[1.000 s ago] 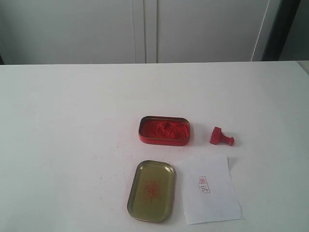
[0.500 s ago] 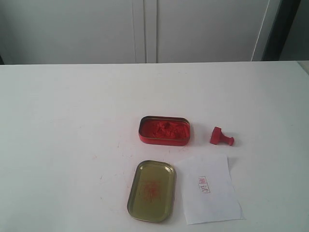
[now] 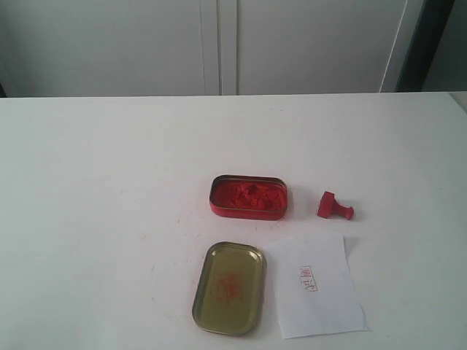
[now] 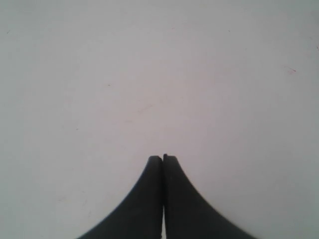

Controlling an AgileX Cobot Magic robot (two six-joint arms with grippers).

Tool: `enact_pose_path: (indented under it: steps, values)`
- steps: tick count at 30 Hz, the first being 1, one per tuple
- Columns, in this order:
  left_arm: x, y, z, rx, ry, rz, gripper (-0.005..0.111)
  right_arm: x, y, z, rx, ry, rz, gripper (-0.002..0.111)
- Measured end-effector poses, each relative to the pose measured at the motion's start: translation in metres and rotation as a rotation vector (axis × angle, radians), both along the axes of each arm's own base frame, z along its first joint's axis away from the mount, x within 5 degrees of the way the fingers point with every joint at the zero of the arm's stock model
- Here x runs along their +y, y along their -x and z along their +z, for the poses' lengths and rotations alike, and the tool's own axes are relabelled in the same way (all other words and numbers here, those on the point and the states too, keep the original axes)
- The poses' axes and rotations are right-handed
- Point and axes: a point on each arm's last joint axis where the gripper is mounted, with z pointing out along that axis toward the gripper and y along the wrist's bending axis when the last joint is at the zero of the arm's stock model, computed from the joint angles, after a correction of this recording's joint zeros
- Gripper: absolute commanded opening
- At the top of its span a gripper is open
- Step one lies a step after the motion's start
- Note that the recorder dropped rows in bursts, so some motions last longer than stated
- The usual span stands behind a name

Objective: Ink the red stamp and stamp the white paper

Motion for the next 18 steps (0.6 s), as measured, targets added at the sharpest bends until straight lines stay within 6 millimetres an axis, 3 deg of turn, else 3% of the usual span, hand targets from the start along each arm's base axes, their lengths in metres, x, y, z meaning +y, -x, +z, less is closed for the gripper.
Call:
enact_pose_path:
  steps: [18]
  values:
    - [0.0000,0.0000,0.0000,0.000,0.000,0.000,0.000,0.0011,0.0001,0.0000,0.006,-0.067,-0.006,0.000]
